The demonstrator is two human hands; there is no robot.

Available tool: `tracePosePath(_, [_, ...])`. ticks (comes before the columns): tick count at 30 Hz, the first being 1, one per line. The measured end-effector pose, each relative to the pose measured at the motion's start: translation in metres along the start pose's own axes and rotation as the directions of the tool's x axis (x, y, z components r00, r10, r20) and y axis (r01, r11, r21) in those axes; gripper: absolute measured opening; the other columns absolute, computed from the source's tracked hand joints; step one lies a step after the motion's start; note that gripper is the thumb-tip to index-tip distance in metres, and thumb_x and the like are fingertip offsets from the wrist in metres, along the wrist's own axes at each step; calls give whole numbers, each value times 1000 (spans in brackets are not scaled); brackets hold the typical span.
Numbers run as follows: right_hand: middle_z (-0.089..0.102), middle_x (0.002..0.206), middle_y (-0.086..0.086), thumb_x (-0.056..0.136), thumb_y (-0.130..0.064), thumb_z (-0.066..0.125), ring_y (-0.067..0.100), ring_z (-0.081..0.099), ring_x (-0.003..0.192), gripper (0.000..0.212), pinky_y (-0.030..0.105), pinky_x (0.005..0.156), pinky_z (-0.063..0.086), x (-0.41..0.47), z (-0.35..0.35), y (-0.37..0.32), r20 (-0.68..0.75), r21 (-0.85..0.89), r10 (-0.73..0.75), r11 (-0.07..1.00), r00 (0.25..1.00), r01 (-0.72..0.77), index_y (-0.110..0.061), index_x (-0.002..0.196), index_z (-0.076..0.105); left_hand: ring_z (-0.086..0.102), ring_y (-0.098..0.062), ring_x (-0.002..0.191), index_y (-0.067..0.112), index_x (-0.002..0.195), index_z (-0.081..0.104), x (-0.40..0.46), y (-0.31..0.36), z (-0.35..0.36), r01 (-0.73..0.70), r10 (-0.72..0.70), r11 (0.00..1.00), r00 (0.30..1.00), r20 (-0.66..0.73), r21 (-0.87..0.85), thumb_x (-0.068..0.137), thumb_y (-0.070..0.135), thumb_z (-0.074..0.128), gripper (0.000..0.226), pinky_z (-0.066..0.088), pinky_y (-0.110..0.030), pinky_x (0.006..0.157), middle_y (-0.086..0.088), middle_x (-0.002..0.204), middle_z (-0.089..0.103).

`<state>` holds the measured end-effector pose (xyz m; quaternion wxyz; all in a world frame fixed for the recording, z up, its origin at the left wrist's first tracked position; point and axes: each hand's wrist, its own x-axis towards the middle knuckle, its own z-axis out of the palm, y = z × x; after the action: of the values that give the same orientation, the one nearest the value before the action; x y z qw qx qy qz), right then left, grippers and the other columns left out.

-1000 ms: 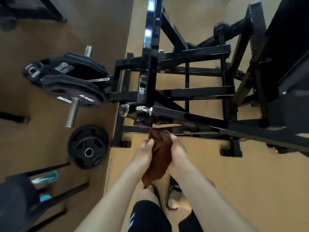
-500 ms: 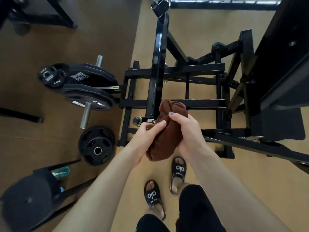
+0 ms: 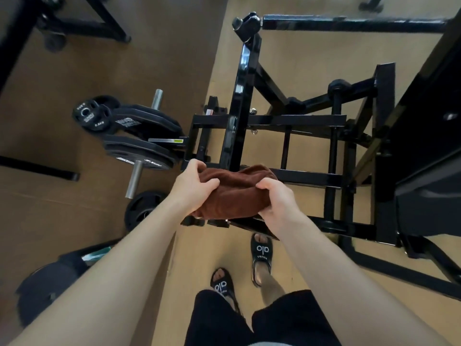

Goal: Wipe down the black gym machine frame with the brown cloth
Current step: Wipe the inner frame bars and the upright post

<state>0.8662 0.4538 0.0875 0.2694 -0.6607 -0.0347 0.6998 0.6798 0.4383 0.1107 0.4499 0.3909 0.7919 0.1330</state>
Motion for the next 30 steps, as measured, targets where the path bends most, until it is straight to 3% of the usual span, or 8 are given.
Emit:
tracePosePath(4, [58, 128, 12, 89, -4, 68, 33, 61, 109, 53, 53, 99, 55, 33, 16, 0, -49, -50, 39, 998, 998, -41, -16, 137, 48, 57, -28, 118, 26, 144, 39, 43, -12, 12, -9, 20, 995, 994, -105, 101, 98, 27, 66, 53, 56, -46, 97, -7, 136, 53])
tracePosePath(8, [55, 136, 14, 95, -12, 67, 34, 60, 118, 57, 51, 102, 54, 73, 35, 19, -95, -229, 68, 970, 993, -88, -17, 145, 41, 45, -34, 137, 28, 156, 22, 81, -27, 33, 48, -17, 955, 994, -107, 292, 100, 37, 60, 69, 44, -50, 110, -13, 156, 34])
tracePosePath(11, [45, 149, 15, 100, -22, 63, 34, 52, 131, 65, 44, 101, 52, 89, 42, 31, -192, -643, -122, 765, 974, -31, -17, 155, 28, 34, -33, 146, 30, 159, 16, 87, -41, 59, 93, -88, 933, 996, -32, 349, 102, 47, 49, 68, 34, -53, 117, -10, 162, 28])
tracePosePath(13, [33, 157, 14, 102, -31, 59, 33, 43, 140, 71, 47, 107, 49, 87, 46, 37, -206, -775, -273, 632, 940, 14, -22, 160, 19, 39, -30, 142, 26, 157, 25, 77, -50, 74, 98, -97, 940, 995, -19, 328, 105, 48, 41, 59, 33, -51, 118, -9, 158, 37])
tracePosePath(16, [27, 159, 7, 103, -47, 49, 28, 35, 144, 68, 50, 114, 42, 76, 56, 52, -9, -821, -359, 535, 933, 197, -33, 160, 15, 57, -25, 123, 19, 144, 47, 61, -59, 86, 83, -39, 951, 988, -151, 296, 108, 45, 34, 46, 42, -45, 109, -5, 140, 57])
tracePosePath(19, [18, 165, 5, 103, -61, 37, 30, 19, 152, 70, 55, 122, 28, 79, 68, 62, 139, -840, -249, 484, 959, 247, -44, 160, 0, 63, -22, 102, 17, 127, 55, 61, -69, 89, 32, 30, 979, 954, -297, 202, 109, 38, 36, 34, 51, -40, 89, -2, 123, 62])
tracePosePath(23, [-1, 169, 12, 100, -69, 35, 38, 4, 155, 85, 63, 122, 17, 102, 78, 65, 121, -927, -174, 332, 977, 174, -45, 155, -24, 52, -6, 77, 21, 106, 52, 62, -68, 86, 80, -62, 996, 901, -429, 25, 110, 32, 31, 24, 36, -18, 60, 3, 102, 56])
tracePosePath(30, [-1, 170, 11, 100, -61, 47, 40, 8, 154, 96, 68, 120, 16, 123, 87, 63, 104, -956, -308, 233, 946, 181, -34, 155, -27, 48, 1, 71, 24, 96, 48, 58, -64, 88, 121, -115, 992, 870, -479, -20, 107, 26, 35, 17, 30, -16, 58, 8, 90, 54])
